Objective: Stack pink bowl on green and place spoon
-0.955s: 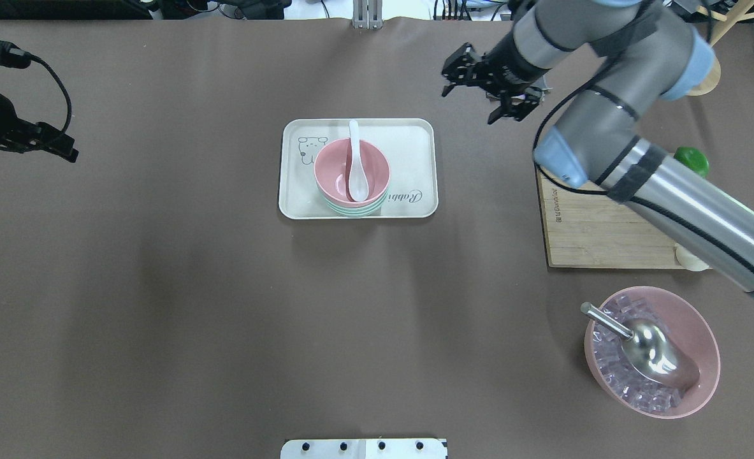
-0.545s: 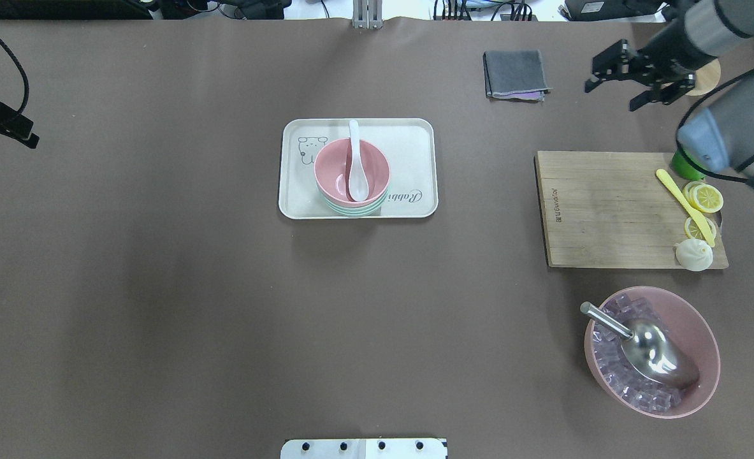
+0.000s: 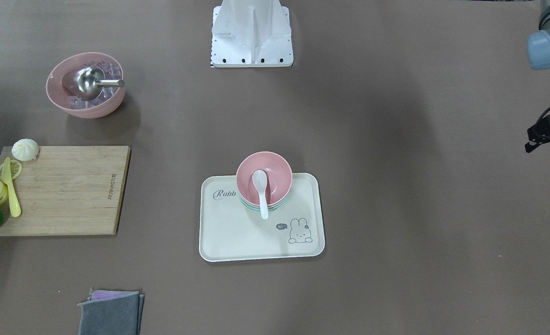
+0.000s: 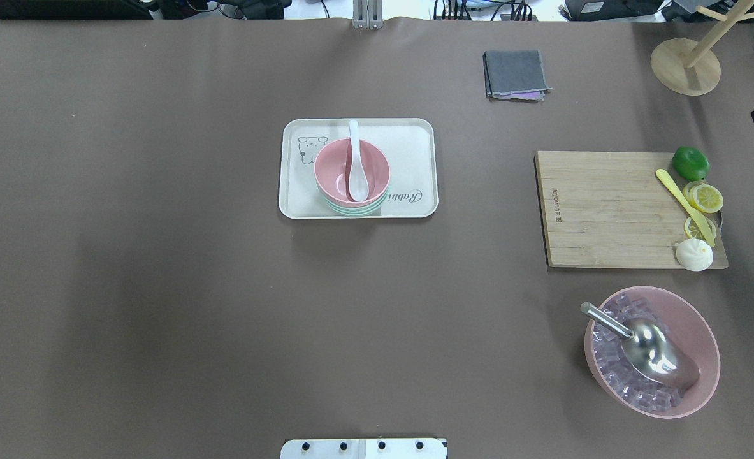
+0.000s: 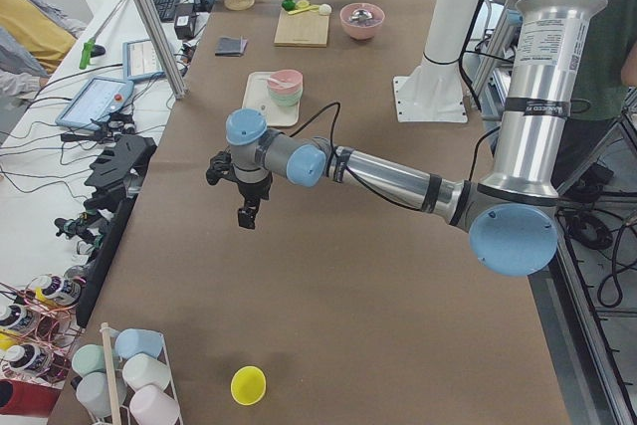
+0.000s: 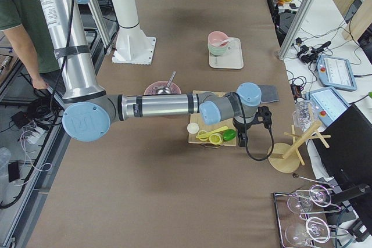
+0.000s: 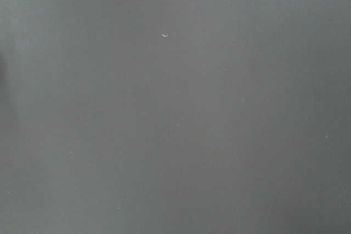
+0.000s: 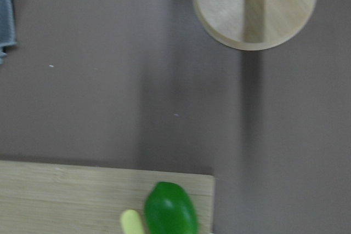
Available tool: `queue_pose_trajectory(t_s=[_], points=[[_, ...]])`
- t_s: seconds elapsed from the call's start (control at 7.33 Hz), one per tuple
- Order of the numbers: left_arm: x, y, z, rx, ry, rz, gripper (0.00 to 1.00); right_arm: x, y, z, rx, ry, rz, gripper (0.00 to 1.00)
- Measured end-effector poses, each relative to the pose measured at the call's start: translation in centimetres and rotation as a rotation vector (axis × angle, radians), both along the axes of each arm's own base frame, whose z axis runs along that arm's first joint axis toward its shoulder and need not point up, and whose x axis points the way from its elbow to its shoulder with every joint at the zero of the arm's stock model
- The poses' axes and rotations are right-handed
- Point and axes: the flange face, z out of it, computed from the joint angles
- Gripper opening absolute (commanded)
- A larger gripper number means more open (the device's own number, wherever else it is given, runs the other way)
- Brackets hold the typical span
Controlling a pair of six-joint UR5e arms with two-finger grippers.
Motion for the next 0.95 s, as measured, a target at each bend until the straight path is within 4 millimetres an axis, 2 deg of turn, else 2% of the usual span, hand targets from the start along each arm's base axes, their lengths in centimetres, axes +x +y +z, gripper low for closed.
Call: queue_pose_trajectory(t_s=[0.14,0.27,0.55,0.68,0.95], points=[[-1.6,1.4,2.3,-0.005,-0.013,0.014,0.98,2.0,0.6,1.4,0.014,0.039,-0.044,1.00],[-3.5,2.3,4.3,-0.007,-0.024,0.024,0.98,2.9,1.0,2.1,0.018,0.056,-0.062,1.00],[-6.9,3.1,7.9,-0.003,-0.038,0.045,0.98,3.4,1.2,2.4,0.023,0.065,-0.067,1.00],[-7.5,3.3,8.5,0.000,-0.039,0.047,0.98,3.4,1.4,2.5,0.021,0.064,-0.064,1.00],[-7.7,2.8,8.2,0.010,-0.042,0.045,0.98,3.5,2.2,3.1,0.014,0.063,-0.063,1.00]])
